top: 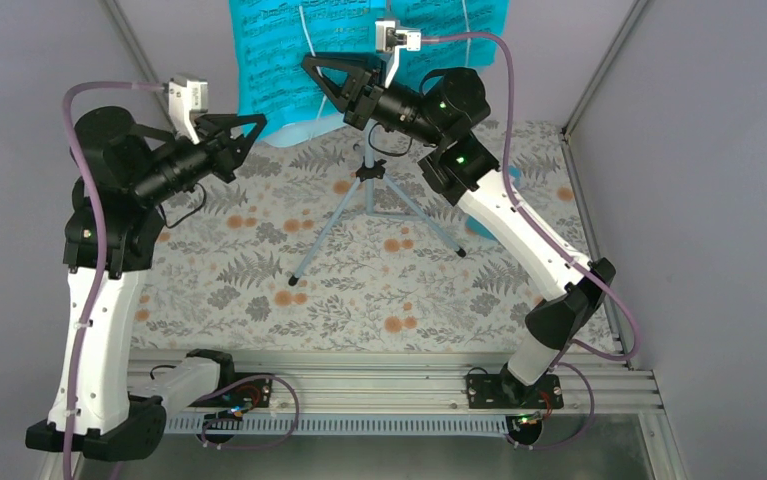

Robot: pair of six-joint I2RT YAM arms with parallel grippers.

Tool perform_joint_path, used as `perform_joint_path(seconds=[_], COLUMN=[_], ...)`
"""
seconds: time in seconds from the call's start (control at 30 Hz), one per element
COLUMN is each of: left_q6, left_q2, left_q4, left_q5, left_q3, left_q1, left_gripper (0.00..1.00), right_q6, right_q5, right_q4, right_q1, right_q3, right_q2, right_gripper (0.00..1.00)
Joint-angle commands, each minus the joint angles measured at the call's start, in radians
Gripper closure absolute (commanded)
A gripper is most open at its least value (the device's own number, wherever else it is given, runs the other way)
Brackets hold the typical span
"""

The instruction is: Pack up the instrument practice props

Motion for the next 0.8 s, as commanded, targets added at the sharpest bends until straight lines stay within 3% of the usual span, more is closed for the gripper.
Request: perform_joint_path(seconds=[0.0,0.37,0.57,0.77], left_q6=[-0.036,-0.011,-0.011,0.035], left_q2=[-0.037,-0.133,-0.184,-0.223], left_q4=[-0.007,-0.072,-0.086,-0.122], left_q5=[-0.19,-0.507,-0.562,-0.715], left_q3=[0.027,-0.008,-0.071,-0.189], left_q1=[0.006,0.006,0.006,0.006], left_gripper=[0.98,0.98,0.98,0.98], right_q6=[-0.03,-0.037,-0.042,-0.036], right_q5=[0.013,0.039,0.061,0.073], right_q4=[0.006,-0.024,-0.036,-0.035], right_q1=[-0.001,-0.003,-0.004,-0.008], right_q3=[-0.009,-0.017,-0.031,-0.048], right_q2=[-0.024,-0.024,-0.024,-0.059], right_gripper=[0.97,0.97,0.97,0.97])
